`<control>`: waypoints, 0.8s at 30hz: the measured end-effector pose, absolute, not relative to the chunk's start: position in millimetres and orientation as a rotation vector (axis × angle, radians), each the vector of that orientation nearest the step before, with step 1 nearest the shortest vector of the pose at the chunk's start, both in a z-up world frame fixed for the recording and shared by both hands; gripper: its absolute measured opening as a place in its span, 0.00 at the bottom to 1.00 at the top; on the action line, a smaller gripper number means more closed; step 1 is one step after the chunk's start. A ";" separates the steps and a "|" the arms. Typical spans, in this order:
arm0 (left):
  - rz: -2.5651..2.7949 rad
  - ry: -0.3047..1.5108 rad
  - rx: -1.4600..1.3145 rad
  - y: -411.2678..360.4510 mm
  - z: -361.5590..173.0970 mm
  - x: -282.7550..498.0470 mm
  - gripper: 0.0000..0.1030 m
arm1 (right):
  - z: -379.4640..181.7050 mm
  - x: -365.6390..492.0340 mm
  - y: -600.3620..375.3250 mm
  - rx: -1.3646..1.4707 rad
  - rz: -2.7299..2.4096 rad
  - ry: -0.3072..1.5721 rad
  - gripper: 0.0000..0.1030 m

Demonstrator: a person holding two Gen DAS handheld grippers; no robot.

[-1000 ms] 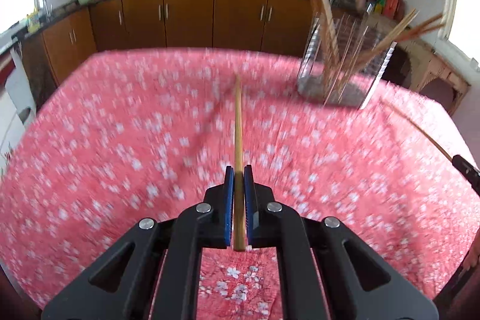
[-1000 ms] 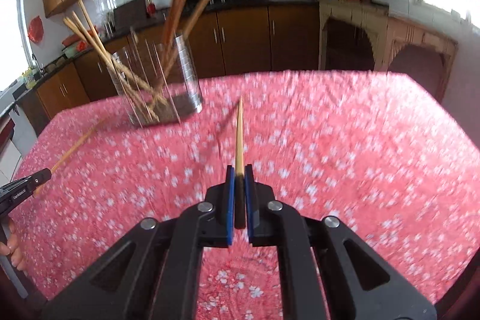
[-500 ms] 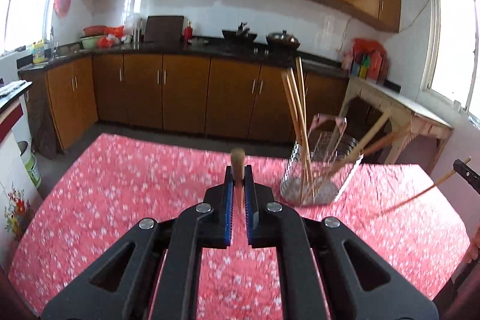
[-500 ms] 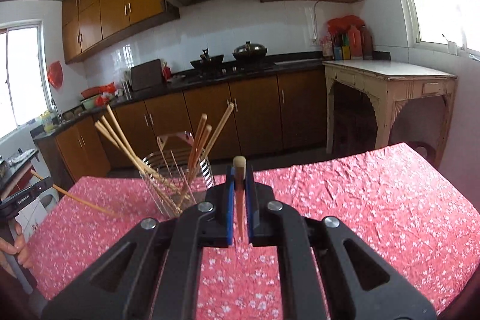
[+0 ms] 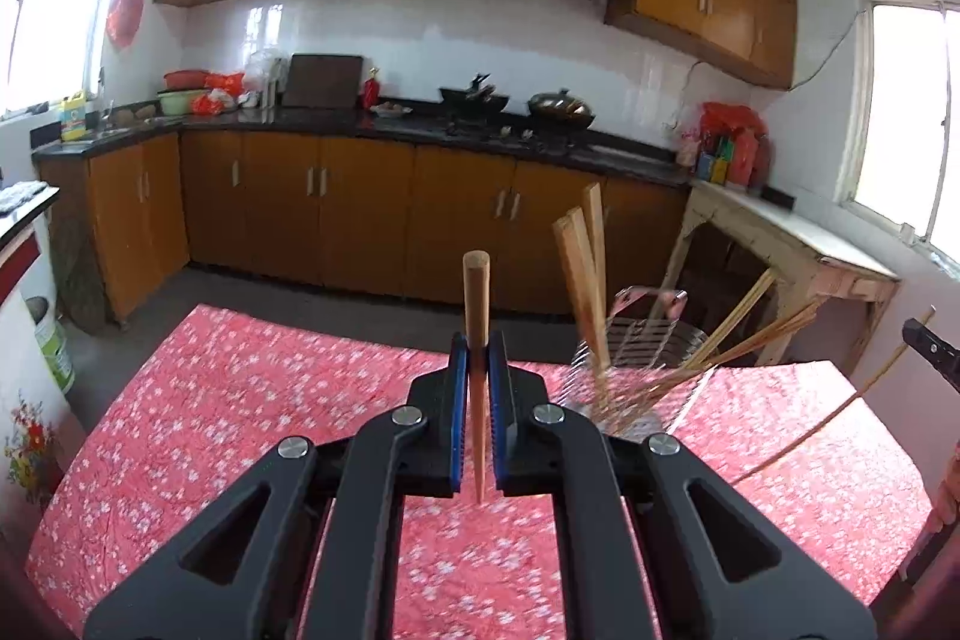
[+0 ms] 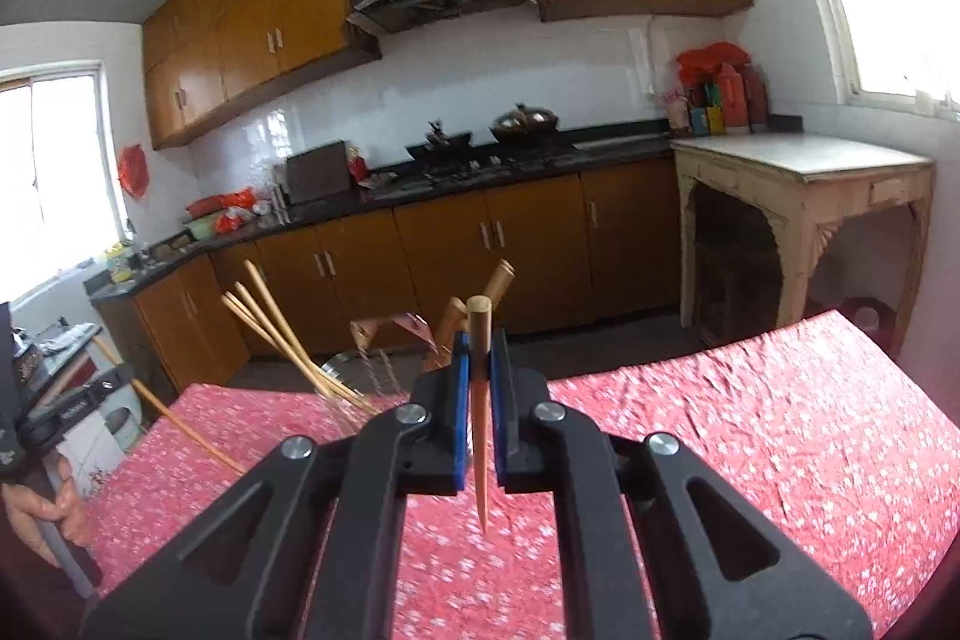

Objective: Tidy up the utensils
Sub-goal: 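Lift both held chopsticks and lower them upright into the wire holder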

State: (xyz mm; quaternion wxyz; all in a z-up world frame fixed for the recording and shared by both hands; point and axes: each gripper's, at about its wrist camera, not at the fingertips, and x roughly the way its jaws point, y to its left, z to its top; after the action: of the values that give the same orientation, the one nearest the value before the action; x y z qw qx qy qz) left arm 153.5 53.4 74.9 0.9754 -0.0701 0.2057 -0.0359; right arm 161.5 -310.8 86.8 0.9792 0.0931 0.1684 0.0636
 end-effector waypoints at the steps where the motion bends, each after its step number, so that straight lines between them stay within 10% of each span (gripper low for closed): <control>1: -0.083 0.403 -0.145 49.8 81.0 152.9 0.06 | 92.8 159.6 -309.2 0.190 0.143 0.331 0.07; 24: -0.061 0.123 -0.288 -14.2 164.0 213.1 0.06 | 157.4 238.5 -271.9 0.198 0.223 0.159 0.07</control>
State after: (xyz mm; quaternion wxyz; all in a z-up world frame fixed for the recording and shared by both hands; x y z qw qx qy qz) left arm 213.1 -14.2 164.0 0.9873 -0.1433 0.0612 -0.0303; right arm 238.5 -271.9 157.4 0.9857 0.0984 0.0793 0.1111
